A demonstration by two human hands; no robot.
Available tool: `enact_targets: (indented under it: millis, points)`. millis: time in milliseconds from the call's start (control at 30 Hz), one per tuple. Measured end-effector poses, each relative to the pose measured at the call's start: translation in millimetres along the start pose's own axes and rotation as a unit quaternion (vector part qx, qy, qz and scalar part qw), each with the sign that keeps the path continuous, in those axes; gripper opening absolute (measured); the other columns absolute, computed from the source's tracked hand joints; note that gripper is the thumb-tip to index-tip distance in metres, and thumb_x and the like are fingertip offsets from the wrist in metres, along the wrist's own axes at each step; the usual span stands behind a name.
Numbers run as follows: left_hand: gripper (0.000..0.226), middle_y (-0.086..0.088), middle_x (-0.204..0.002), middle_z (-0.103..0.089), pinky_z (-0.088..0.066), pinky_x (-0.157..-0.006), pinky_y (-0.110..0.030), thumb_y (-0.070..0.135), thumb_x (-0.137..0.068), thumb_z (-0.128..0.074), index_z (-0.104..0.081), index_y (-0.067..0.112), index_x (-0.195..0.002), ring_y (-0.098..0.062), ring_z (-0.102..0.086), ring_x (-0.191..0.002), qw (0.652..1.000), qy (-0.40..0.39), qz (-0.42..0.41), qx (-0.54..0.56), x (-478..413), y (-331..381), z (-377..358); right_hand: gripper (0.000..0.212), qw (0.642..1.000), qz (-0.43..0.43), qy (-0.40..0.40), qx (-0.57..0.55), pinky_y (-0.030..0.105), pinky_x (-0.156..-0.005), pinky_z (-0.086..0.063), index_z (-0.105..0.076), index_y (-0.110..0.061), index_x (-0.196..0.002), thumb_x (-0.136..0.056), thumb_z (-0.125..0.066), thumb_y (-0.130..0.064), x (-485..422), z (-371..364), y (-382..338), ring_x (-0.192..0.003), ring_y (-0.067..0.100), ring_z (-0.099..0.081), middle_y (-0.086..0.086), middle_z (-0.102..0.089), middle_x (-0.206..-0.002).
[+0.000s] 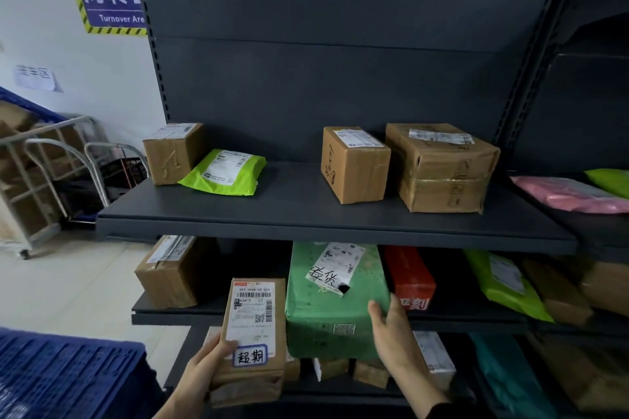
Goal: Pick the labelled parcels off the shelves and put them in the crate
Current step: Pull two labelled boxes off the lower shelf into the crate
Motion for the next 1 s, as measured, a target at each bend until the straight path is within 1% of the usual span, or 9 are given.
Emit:
enact_targets:
  millis: [133, 233, 333, 433, 633, 733, 833, 900, 1000]
  points:
    - [0.03, -0.019, -0.106, -0.07, -0.052, -0.075, -0.043, 0.018, -0.085, -0.062, -0.057, 0.027, -0.113, -0.04, -0.066, -0.097, 1.0, -0.002, 0.007, 0.002, 30, -20, -4, 0.047, 0.999, 0.017, 0.005, 0.032, 0.018, -0.085, -0.034, -0.032, -0.005, -0.14, -0.098, -0.04, -0.025, 30, 15, 11, -0.123, 0.023, -0.047, 0.009, -0.047, -0.135]
    - [0.041, -0.019, -0.107, -0.07, -0.052, -0.086, -0.049, 0.02, -0.081, -0.066, -0.057, 0.027, -0.12, -0.04, -0.066, -0.098, 1.0, 0.015, 0.017, 0.003, 42, -35, -2, 0.045, 0.999, 0.015, 0.001, 0.044, 0.021, -0.081, -0.033, -0.037, -0.005, -0.137, -0.097, -0.044, -0.022, 38, 16, 22, -0.12, 0.025, -0.049, 0.012, -0.052, -0.128]
    - [0.032, -0.018, -0.105, -0.071, -0.048, -0.095, -0.051, 0.017, -0.082, -0.066, -0.062, 0.026, -0.113, -0.039, -0.066, -0.098, 1.0, 0.028, 0.012, 0.002, 50, -39, -4, 0.037, 1.0, 0.011, -0.01, 0.002, 0.026, -0.088, -0.041, -0.044, -0.011, -0.13, -0.094, -0.048, -0.02, 38, 10, 34, -0.114, 0.026, -0.053, 0.009, -0.055, -0.117]
    - [0.026, -0.018, -0.104, -0.071, -0.047, -0.096, -0.052, 0.016, -0.082, -0.066, -0.063, 0.029, -0.105, -0.039, -0.066, -0.099, 1.0, 0.03, 0.003, 0.005, 54, -38, -6, 0.037, 1.0, 0.009, -0.017, -0.004, 0.033, -0.094, -0.044, -0.044, -0.011, -0.129, -0.094, -0.049, -0.021, 36, 7, 37, -0.113, 0.024, -0.052, 0.007, -0.055, -0.116]
    - [0.032, -0.02, -0.106, -0.07, -0.05, -0.091, -0.053, 0.015, -0.083, -0.064, -0.061, 0.021, -0.115, -0.041, -0.066, -0.098, 0.999, 0.037, -0.014, 0.019, 44, -30, -8, 0.052, 1.0, 0.014, -0.006, 0.014, 0.035, -0.102, -0.04, -0.035, -0.004, -0.139, -0.095, -0.048, -0.027, 26, 4, 29, -0.122, 0.027, -0.047, 0.014, -0.049, -0.132]
    - [0.029, -0.02, -0.103, -0.071, -0.053, -0.079, -0.046, 0.016, -0.084, -0.063, -0.061, 0.019, -0.113, -0.039, -0.066, -0.095, 0.998, 0.038, -0.039, 0.021, 37, -16, -12, 0.061, 0.999, 0.011, 0.001, 0.04, 0.036, -0.107, -0.033, -0.026, -0.002, -0.144, -0.096, -0.044, -0.036, 13, -2, 18, -0.133, 0.029, -0.038, 0.015, -0.037, -0.146]
    - [0.028, -0.017, -0.103, -0.07, -0.053, -0.073, -0.042, 0.016, -0.086, -0.061, -0.059, 0.018, -0.114, -0.036, -0.066, -0.094, 0.996, 0.047, -0.067, 0.024, 26, 4, -14, 0.064, 0.999, -0.008, 0.005, 0.039, 0.041, -0.107, -0.035, -0.025, -0.004, -0.144, -0.095, -0.041, -0.043, -8, -12, 8, -0.133, 0.031, -0.038, 0.016, -0.036, -0.146]
    - [0.038, -0.016, -0.107, -0.069, -0.054, -0.078, -0.043, 0.021, -0.085, -0.064, -0.057, 0.02, -0.122, -0.035, -0.066, -0.096, 0.995, 0.058, -0.077, 0.021, 20, 16, -11, 0.062, 0.999, -0.024, 0.016, 0.026, 0.044, -0.102, -0.041, -0.03, -0.003, -0.141, -0.094, -0.044, -0.042, -23, -20, 1, -0.126, 0.034, -0.044, 0.02, -0.043, -0.139]
    - [0.047, -0.015, -0.113, -0.066, -0.052, -0.086, -0.046, 0.024, -0.083, -0.067, -0.053, 0.021, -0.128, -0.034, -0.064, -0.1, 0.994, 0.061, -0.085, 0.012, 8, 27, 0, 0.061, 0.999, -0.038, 0.031, 0.024, 0.046, -0.099, -0.042, -0.033, -0.002, -0.14, -0.093, -0.047, -0.039, -41, -31, -9, -0.124, 0.038, -0.044, 0.023, -0.046, -0.135]
Point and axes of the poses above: each hand's wrist, its own x-axis away from the middle knuckle, its own z-axis out of the back of the hand, y = z × x, the point moved 5 cm from there along -x, towards the middle knuckle
